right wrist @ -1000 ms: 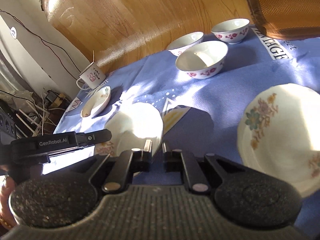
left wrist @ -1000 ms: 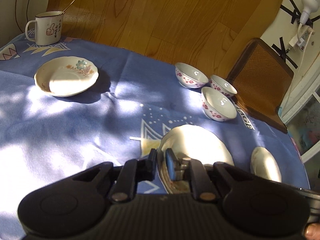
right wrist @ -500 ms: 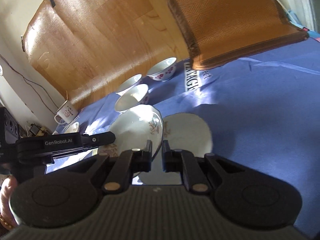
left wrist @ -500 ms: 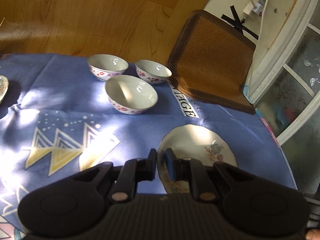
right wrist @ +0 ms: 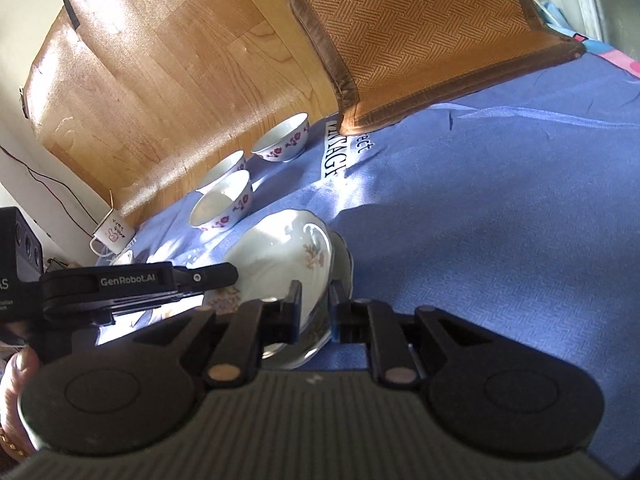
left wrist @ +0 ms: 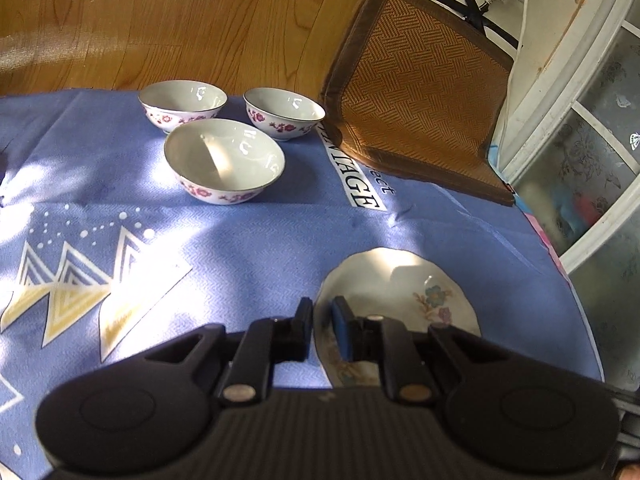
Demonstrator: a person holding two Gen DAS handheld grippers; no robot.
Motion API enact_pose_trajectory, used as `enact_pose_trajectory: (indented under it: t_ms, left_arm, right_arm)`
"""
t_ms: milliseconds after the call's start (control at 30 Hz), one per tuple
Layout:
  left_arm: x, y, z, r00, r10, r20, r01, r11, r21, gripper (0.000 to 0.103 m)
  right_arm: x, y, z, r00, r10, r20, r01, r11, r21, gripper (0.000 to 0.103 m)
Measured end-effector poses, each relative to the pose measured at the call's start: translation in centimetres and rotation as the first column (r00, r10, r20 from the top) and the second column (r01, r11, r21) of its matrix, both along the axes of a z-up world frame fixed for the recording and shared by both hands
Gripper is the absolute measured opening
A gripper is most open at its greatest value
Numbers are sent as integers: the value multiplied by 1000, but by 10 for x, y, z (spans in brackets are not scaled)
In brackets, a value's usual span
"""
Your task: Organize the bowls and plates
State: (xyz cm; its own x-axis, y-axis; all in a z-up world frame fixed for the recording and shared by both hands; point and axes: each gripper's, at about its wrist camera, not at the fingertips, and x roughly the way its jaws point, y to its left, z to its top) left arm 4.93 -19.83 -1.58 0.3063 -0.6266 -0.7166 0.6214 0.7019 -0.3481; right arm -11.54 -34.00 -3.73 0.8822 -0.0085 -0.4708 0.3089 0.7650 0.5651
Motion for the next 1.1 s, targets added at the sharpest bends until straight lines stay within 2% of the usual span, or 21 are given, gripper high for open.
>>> enact_pose_trajectory:
  t_ms: [267, 467, 567, 667, 767, 933, 1033, 1100]
  left_arm:
    - [-4, 4, 7, 1000, -13, 20, 13, 1000, -23, 14]
    - [1, 25, 15, 999, 4, 43, -2, 999, -55, 14]
    - [6, 49, 15, 998, 30, 60, -27, 998, -56, 14]
    - [17, 86, 7, 994, 84, 62, -82, 996, -43, 14]
    - [34, 134, -3, 985, 167, 52, -166, 986, -21, 14]
    - [63, 216, -12, 950, 309, 48, -310, 951, 13, 14]
    - [78, 253, -10, 927, 370, 65, -372, 928, 28, 14]
    - [92, 274, -7, 912, 404, 75, -407, 913, 31, 18]
  right_arm:
    - [-9, 4, 5, 997, -72, 16, 74, 993, -90, 23]
    - [-11, 13, 21, 991, -106, 80, 118, 978, -172, 23]
    - [2, 29, 31, 995, -38, 95, 56, 980, -192, 23]
    - [29, 58, 37, 993, 80, 90, -60, 978, -198, 23]
    - [65, 91, 38, 976, 207, 67, -192, 965, -177, 23]
    - [129, 145, 35, 938, 346, 28, -340, 931, -129, 23]
    - [164, 174, 34, 920, 392, 9, -389, 915, -108, 23]
    - [183, 191, 34, 910, 414, -1, -412, 905, -104, 23]
